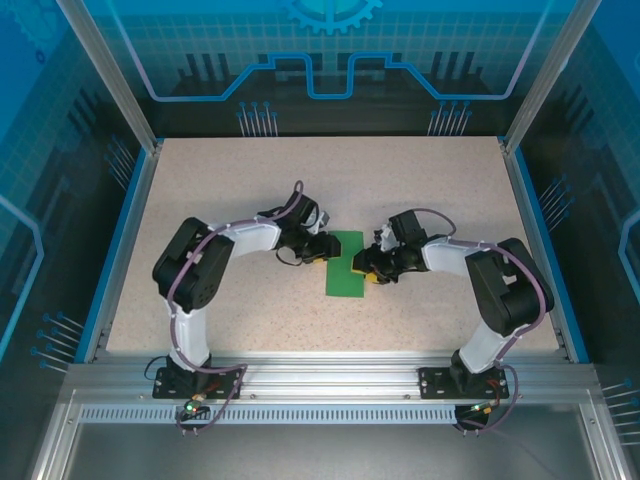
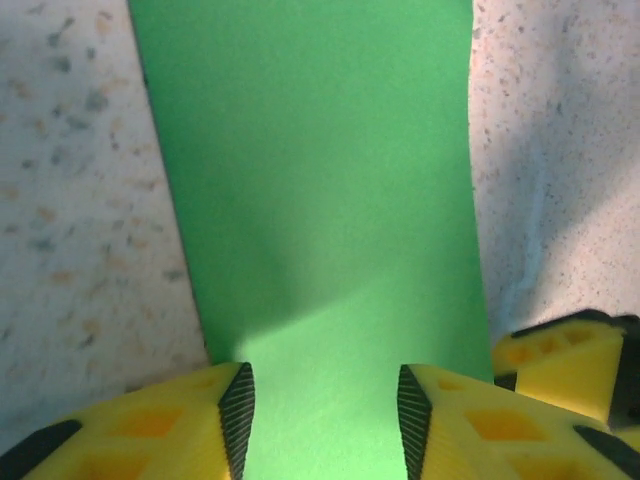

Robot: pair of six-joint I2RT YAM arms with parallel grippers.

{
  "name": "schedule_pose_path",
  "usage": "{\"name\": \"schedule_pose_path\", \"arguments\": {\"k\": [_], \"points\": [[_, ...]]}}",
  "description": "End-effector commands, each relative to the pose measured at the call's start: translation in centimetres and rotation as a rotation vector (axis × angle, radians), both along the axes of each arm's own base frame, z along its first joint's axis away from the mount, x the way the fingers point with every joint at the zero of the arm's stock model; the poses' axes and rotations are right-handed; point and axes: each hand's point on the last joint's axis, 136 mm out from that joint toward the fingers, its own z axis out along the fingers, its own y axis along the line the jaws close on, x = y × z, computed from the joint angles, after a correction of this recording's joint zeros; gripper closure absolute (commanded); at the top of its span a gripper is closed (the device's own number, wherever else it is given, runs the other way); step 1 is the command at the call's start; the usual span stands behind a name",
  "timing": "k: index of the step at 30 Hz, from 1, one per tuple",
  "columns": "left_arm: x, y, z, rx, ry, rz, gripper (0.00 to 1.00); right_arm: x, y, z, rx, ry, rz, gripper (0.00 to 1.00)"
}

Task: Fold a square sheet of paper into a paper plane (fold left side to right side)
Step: Fold the triangle a second time at the center of the table.

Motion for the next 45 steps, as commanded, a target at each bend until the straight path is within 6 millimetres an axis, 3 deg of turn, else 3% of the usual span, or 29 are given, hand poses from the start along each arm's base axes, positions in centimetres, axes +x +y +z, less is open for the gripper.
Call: {"name": "schedule_pose_path", "arguments": {"k": [1,8,15,20,25,33,41,45], "points": [[0.4,0.0,5.0,-0.04,-0.202,-0.033,0.49,1.2,0.2,1.0,0.074,0.004,-0.025,0.58],[-3.9,0.5,9.1,0.05,-0.459,-0.161,0.36,2.9,0.4,2.4,0.109,-0.005,-0.027,0.58],[-9.1,-1.6,8.6,0.161,-0.546,-0.349,0.31,4.2,0.7,3.1,0.11,-0.013,-0.02,0.59],[-10.7,-3.4,7.4,0.302,-0.586,-0.445,0.27,4.6,0.7,3.2,0.1,-0.012,-0.019,0.59],[-11.1,-5.0,6.0,0.411,-0.611,-0.504,0.2,4.8,0.8,3.2,0.1,-0.013,-0.02,0.59],[-10.0,-5.8,3.6,0.614,-0.623,-0.501,0.12,4.8,0.8,3.1,0.1,-0.007,-0.02,0.59],[-8.5,-5.6,2.0,0.747,-0.606,-0.47,0.12,4.7,0.9,2.8,0.099,-0.001,-0.018,0.59],[-8.2,-5.7,1.8,0.763,-0.608,-0.473,0.2,4.7,0.8,2.6,0.096,0.001,-0.018,0.59]]}}
